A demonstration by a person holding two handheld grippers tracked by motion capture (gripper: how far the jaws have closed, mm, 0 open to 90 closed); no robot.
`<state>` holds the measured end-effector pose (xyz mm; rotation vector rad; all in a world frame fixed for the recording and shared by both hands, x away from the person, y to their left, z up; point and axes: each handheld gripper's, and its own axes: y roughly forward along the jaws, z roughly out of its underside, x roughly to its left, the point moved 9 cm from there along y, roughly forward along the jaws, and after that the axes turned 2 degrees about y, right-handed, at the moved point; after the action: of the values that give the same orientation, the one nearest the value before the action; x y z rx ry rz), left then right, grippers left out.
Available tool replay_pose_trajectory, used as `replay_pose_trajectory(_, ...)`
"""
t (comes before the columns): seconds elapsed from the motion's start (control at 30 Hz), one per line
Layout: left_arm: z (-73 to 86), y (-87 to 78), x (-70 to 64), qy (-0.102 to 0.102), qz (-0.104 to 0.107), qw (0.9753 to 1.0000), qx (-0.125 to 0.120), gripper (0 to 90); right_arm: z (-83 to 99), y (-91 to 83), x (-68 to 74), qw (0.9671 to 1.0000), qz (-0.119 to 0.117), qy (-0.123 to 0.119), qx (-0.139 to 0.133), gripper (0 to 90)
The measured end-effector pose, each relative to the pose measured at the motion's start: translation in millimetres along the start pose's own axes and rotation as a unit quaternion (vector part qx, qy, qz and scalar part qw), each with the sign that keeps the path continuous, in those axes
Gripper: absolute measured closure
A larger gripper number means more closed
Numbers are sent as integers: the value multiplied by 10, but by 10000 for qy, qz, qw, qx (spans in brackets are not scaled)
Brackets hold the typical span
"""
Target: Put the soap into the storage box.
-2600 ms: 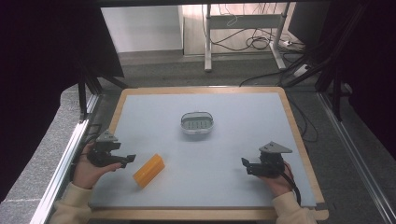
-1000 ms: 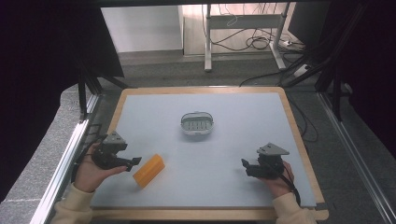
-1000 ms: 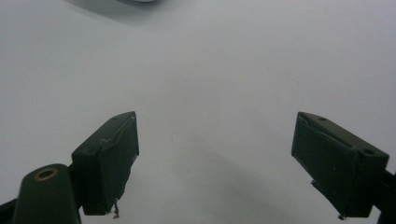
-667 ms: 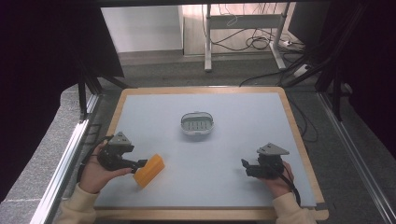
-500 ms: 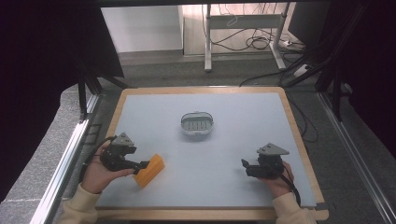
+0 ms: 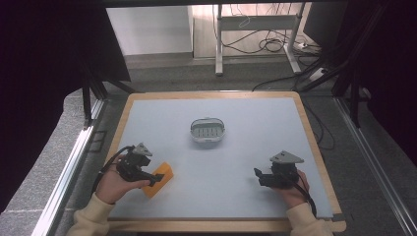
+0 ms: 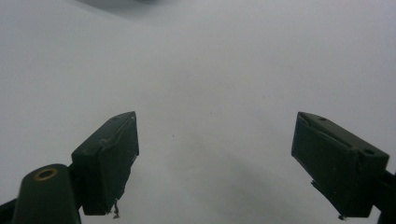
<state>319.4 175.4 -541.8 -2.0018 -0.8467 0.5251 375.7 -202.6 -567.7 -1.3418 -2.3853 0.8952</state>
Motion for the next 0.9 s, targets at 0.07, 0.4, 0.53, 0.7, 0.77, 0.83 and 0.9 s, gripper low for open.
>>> replay_pose_trajectory(0.07, -2, 57, -21, -22, 10, 9999, 106, 232, 1, 0, 0, 10000, -1, 6, 4, 156)
replay_pose_trajectory(0.4, 59, 275, -20, -173, -39, 9977, 660, 283, 11, 7, 4, 10000, -9, 0, 44, 155)
replay_pose_trajectory(0.53, 77, 320, -20, -258, -143, 9969, 733, 330, 14, 9, 7, 10000, -10, -10, 54, 155)
replay_pose_trajectory(0.7, 132, 417, -42, -296, -289, 9942, 989, 436, 18, 16, 11, 10000, -5, -12, 68, 155)
replay_pose_trajectory(0.77, 139, 428, -58, -298, -159, 9942, 1017, 544, 23, 18, 13, 10000, -3, -16, 82, 155)
replay_pose_trajectory(0.83, 140, 436, -75, -314, -128, 9939, 1049, 610, 23, 18, 12, 10000, 1, -21, 84, 155)
replay_pose_trajectory(0.9, 139, 430, -73, -275, -121, 9934, 1103, 613, 24, 18, 6, 10000, 5, -14, 93, 155)
